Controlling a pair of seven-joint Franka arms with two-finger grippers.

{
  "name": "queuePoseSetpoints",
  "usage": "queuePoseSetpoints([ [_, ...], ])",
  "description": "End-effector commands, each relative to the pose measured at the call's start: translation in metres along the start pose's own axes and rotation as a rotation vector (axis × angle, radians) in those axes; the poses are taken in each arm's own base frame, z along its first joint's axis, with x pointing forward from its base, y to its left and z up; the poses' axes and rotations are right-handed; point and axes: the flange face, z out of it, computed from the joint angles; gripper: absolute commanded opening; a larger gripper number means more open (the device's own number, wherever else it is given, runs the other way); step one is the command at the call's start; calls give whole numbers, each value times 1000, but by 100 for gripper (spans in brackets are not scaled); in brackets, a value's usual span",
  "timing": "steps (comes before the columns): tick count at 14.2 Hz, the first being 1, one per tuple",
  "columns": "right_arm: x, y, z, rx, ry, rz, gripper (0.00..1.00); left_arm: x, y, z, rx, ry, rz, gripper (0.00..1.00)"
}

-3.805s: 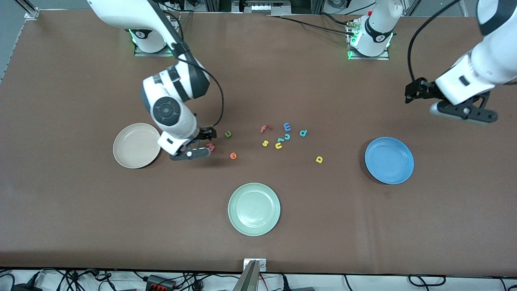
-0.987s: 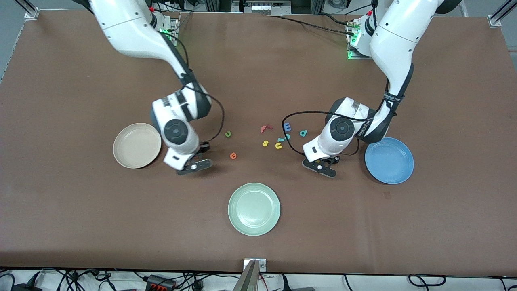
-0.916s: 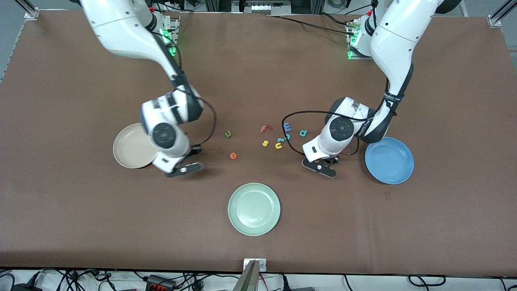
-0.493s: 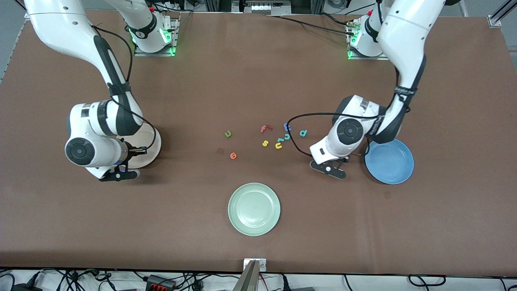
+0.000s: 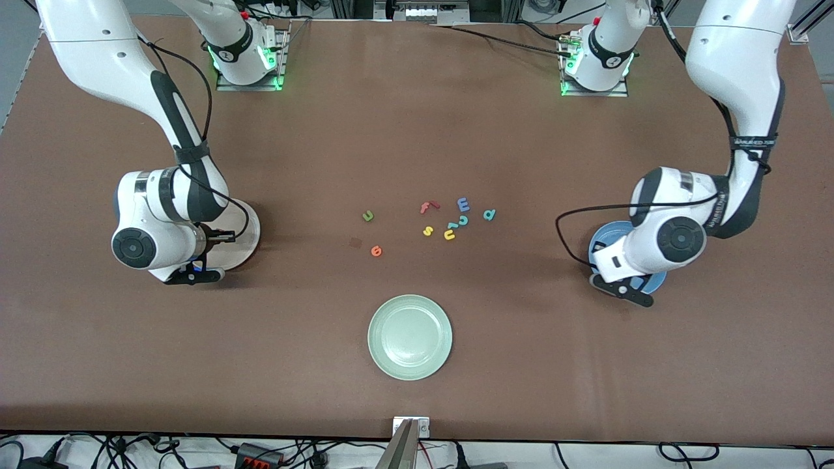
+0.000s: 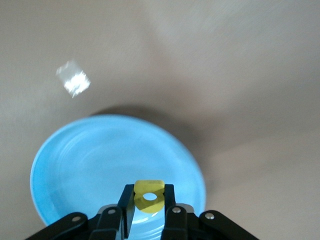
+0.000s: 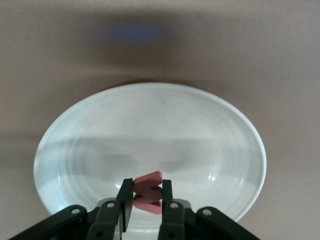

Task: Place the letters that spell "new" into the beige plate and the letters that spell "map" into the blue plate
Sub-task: 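Place the w on the beige plate while the left gripper places the a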

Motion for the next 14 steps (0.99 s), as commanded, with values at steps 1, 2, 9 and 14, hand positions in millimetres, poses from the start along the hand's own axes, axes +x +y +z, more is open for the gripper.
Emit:
queuePoseSetpoints([
  [1, 4, -9, -15, 2, 31, 1, 100, -4, -1, 26, -3, -36, 18, 17],
  [2, 5, -19, -24, 6, 44, -9, 100, -6, -8, 28, -7, -38, 6, 18],
  [9, -12, -183, -50, -9, 138, -203, 100, 2, 32, -1, -14, -12, 50, 100],
  [14, -44, -282, -46, 13, 167, -170, 100, 2, 94, -38, -28, -33, 4, 100],
])
